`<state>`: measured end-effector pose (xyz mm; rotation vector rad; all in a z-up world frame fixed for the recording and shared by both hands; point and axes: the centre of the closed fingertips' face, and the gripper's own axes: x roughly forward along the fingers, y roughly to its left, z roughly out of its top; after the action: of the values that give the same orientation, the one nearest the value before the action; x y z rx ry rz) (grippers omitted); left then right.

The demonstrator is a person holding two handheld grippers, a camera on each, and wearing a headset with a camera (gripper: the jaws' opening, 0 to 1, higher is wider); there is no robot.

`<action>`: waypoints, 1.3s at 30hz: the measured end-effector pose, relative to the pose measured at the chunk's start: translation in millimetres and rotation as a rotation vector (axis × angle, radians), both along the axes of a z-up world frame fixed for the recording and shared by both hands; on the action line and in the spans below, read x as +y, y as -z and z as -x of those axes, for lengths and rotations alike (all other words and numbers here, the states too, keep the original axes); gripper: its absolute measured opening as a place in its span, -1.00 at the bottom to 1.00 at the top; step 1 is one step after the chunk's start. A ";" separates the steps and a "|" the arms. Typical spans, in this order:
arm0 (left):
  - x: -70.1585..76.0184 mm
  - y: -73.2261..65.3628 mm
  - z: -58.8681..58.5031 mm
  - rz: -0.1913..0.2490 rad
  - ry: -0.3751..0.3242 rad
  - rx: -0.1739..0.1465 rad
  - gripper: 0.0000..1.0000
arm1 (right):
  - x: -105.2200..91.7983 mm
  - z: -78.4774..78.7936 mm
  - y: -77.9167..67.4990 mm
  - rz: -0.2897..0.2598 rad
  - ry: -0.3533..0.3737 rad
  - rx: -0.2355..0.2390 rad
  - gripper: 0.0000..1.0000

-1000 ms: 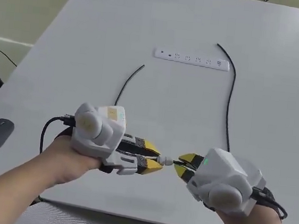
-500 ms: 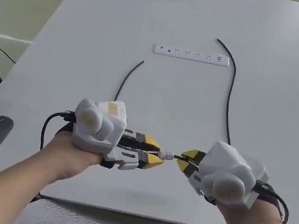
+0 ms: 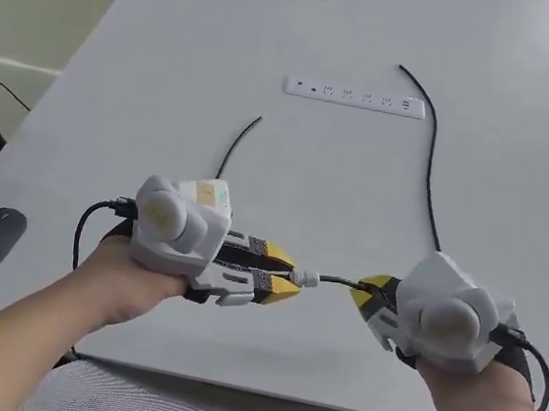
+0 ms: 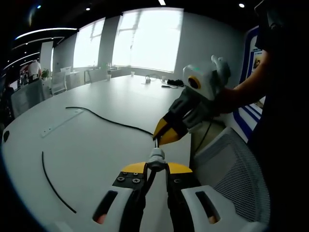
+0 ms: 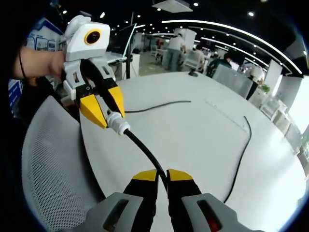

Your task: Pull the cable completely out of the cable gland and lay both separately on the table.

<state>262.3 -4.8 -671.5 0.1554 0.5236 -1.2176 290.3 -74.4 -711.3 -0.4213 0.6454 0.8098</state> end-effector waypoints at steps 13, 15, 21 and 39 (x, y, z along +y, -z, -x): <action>-1.5 0.7 -1.2 -0.012 -0.005 -0.019 -0.70 | -25.2 0.7 27.5 -0.071 0.181 0.119 -0.97; -3.4 1.9 -1.0 -0.017 -0.004 -0.022 -0.70 | -28.0 1.5 33.5 -0.103 0.224 0.156 -0.96; -5.4 1.9 -0.2 -0.024 -0.003 -0.029 -0.70 | -37.1 3.1 43.6 -0.106 0.296 0.198 -0.96; -3.5 3.7 -4.1 -0.029 -0.015 -0.036 -0.70 | -43.8 10.6 23.9 -0.028 0.201 0.103 -0.92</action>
<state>266.4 -8.3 -675.2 0.1974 0.5099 -1.1908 279.7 -118.2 -735.2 -0.2856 0.7588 0.6517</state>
